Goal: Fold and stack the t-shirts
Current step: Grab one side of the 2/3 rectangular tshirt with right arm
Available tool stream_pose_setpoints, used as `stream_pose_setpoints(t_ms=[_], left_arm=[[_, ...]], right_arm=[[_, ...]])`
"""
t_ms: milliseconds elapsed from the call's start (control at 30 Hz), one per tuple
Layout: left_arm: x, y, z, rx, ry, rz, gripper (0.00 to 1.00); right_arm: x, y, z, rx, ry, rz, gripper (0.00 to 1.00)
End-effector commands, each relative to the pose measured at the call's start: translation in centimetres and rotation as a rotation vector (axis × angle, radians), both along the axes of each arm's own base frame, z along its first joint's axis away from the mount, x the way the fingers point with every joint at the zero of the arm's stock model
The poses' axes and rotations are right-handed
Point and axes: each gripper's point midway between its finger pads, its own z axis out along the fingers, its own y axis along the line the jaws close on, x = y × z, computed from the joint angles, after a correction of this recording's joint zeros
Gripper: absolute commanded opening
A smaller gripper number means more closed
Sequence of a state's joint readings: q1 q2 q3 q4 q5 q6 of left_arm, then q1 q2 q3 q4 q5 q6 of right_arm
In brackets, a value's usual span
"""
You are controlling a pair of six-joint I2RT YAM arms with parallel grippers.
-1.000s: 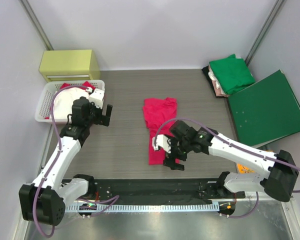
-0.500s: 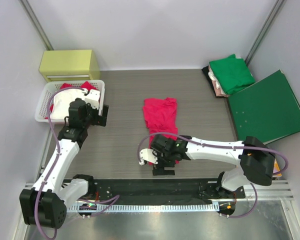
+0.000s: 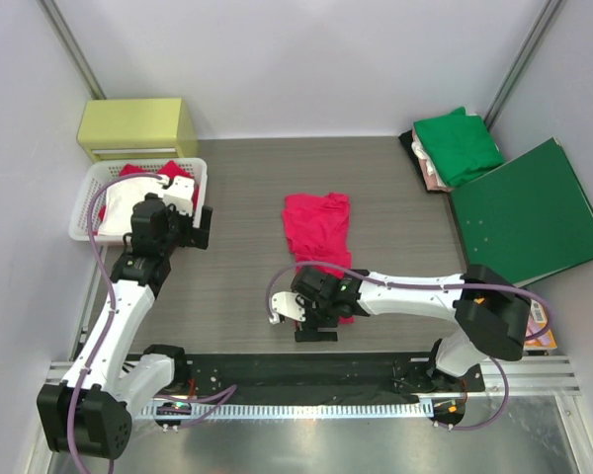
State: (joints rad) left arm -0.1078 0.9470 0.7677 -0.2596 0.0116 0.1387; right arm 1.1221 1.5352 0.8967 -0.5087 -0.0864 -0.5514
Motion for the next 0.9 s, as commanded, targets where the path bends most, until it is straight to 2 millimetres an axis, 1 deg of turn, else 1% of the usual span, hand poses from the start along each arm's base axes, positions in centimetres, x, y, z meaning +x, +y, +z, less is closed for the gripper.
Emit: stream_pose_setpoints(t_ms=[0,67,200,267,333,367,433,467,500,533,600,633,667,767,800,867], left_arm=[[0.1,0.0,1.0,-0.016,-0.032,-0.002,1.0],[0.1,0.0,1.1,-0.018,-0.035,-0.002,1.0],[0.0,-0.2,0.9,-0.021,-0.029,-0.008,1.0],[0.0,-0.2,0.9,-0.024,-0.027,-0.008,1.0],[0.0,-0.2,1.0,-0.024,-0.027,-0.007,1.0],[0.0,-0.2,0.9,-0.026,-0.025,-0.009,1.0],[0.0,-0.2,1.1,-0.028,-0.029,-0.005,1.0],[0.0,-0.2,1.2,-0.027,-0.028,-0.007,1.0],[0.0,-0.2,1.2,-0.027,-0.028,-0.009,1.0],[0.0,-0.2,1.2,-0.028,-0.028,-0.008,1.0],[0.0,-0.2,1.1,-0.024,-0.025,-0.007,1.0],[0.0,-0.2,1.0,-0.024,-0.021,-0.007,1.0],[0.0,-0.2,0.8,-0.022,-0.018,-0.007,1.0],[0.0,-0.1,0.6,-0.019,-0.014,-0.007,1.0],[0.1,-0.2,0.5,-0.019,-0.01,-0.01,1.0],[0.1,-0.2,0.3,-0.017,-0.007,-0.014,1.0]], right_arm=[[0.8,0.3,-0.7,0.019,-0.044,0.001,0.84],[1.1,0.0,-1.1,0.012,-0.046,-0.004,0.84],[2.4,-0.9,-1.4,0.002,-0.046,-0.031,0.83],[2.6,-1.0,-1.4,0.005,-0.042,-0.034,0.82],[2.6,-1.0,-1.5,0.007,-0.037,-0.035,0.74],[2.5,-0.9,-1.5,0.009,-0.031,-0.034,0.65],[2.4,-0.9,-1.6,0.011,-0.024,-0.035,0.54],[2.3,-0.7,-1.4,0.019,-0.021,-0.034,0.46],[2.4,-0.7,-1.4,0.021,-0.02,-0.036,0.4],[2.3,-0.6,-1.3,0.024,-0.022,-0.035,0.29],[2.4,-0.5,-1.0,0.029,-0.024,-0.035,0.17],[2.4,-0.5,-0.9,0.032,-0.025,-0.038,0.04],[2.4,-0.4,-0.5,0.043,-0.028,-0.035,0.01],[2.1,-0.3,0.7,0.053,-0.015,-0.034,0.01],[2.1,0.2,1.8,0.083,-0.015,-0.036,0.01],[1.9,0.1,3.1,0.096,-0.017,-0.036,0.01]])
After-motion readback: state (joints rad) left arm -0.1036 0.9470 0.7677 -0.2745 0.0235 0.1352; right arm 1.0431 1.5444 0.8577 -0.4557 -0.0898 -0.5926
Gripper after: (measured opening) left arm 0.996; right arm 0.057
